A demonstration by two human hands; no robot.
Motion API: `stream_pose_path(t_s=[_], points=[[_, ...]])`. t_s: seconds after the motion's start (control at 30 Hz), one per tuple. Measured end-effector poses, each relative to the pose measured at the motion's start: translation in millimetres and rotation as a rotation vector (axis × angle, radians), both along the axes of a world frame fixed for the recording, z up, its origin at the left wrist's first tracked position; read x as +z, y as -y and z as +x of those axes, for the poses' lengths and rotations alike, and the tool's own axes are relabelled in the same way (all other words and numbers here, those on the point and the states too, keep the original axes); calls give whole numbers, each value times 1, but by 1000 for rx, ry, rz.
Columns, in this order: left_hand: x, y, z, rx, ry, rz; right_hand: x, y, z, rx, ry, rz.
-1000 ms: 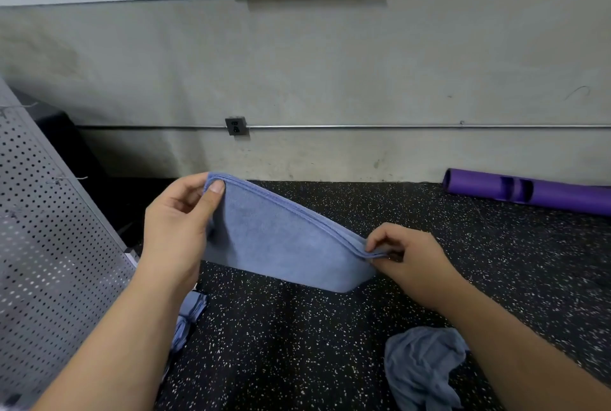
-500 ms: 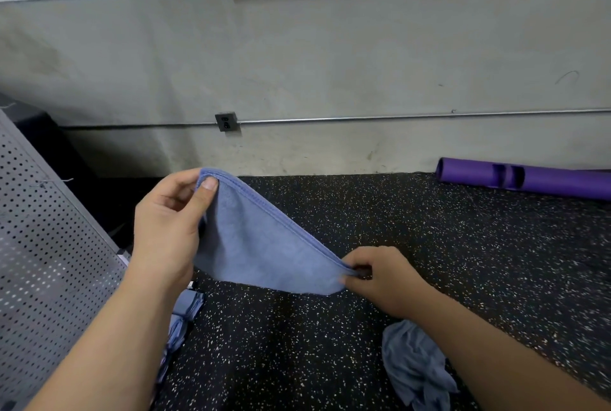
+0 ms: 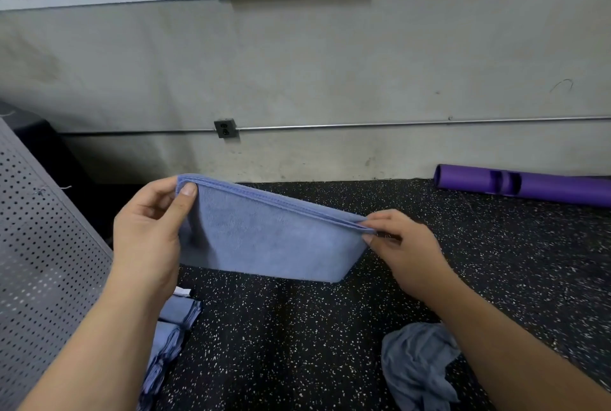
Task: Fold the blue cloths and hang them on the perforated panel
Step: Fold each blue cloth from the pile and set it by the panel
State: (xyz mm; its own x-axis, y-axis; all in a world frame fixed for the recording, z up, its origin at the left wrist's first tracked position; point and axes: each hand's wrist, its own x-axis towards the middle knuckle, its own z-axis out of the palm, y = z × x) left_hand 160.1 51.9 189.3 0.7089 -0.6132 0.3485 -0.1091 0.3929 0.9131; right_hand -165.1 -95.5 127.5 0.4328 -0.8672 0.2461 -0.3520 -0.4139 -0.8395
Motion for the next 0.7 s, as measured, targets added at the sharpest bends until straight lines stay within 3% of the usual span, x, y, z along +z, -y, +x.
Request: stream_pose_path(t_s=[0.17, 0.33, 0.53, 0.7], points=[[-2, 0, 1, -26, -35, 2, 12, 1, -1, -92, 324, 29], [-4, 2, 2, -30, -63, -19, 24, -4, 1, -141, 508, 113], [-5, 4, -2, -50, -111, -61, 34, -5, -1, -185, 604, 173], [-4, 5, -4, -35, -110, -65, 42, -6, -6, -130, 563, 127]])
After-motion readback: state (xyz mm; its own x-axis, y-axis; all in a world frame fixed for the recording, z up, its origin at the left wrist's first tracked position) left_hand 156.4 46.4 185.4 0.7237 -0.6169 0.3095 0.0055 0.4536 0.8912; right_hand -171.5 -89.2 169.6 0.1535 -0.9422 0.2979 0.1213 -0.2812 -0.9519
